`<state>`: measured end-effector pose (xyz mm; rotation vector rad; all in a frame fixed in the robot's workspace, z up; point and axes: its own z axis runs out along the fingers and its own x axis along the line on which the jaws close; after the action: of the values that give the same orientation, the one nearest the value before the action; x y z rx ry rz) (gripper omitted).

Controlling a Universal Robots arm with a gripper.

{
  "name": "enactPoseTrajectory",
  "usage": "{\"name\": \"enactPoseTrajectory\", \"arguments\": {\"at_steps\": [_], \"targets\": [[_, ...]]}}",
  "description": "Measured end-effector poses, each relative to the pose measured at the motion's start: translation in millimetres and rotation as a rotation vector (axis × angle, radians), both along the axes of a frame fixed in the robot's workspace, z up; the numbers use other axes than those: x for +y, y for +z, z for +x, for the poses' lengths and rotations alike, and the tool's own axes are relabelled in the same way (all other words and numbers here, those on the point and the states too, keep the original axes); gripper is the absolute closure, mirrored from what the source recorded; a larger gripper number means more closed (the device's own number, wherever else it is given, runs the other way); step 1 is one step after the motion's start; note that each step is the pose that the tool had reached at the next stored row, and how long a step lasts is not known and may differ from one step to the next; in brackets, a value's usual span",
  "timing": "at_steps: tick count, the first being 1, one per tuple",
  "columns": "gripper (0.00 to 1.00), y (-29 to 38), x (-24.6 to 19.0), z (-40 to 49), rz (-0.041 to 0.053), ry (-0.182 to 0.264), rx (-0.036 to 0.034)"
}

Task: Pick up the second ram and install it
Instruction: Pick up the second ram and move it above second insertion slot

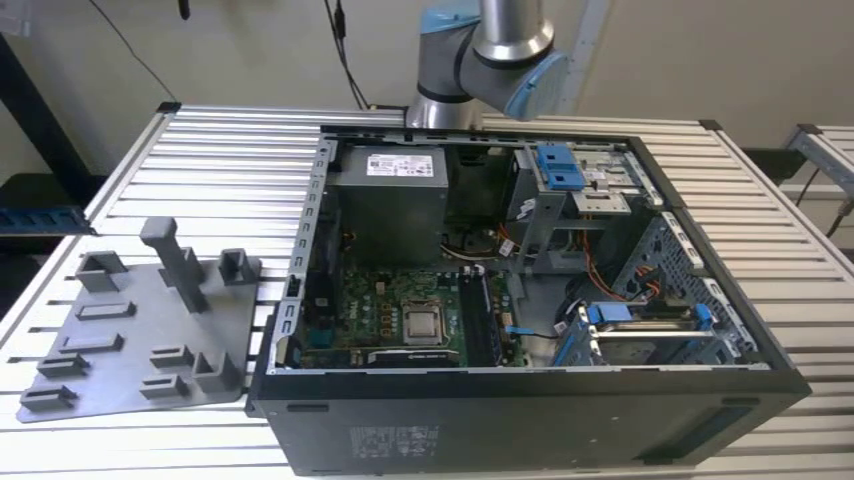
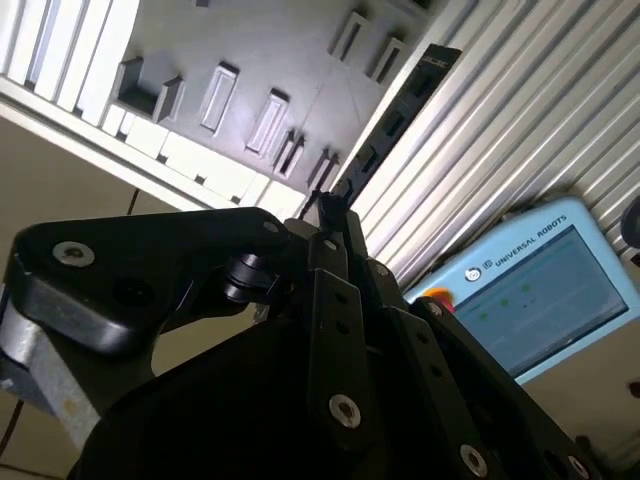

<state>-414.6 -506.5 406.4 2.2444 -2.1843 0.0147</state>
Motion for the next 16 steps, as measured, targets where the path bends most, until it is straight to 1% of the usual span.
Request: {"name": "enactPoseTrajectory", "arguments": {"at_steps": [6,16], "targets": [[0.86,-0.2,0.0,7.8,0.0002,0.000,-0.0001],[0.86,-0.2,0.0,29.9,0.0002,0.000,0.0017]]}}
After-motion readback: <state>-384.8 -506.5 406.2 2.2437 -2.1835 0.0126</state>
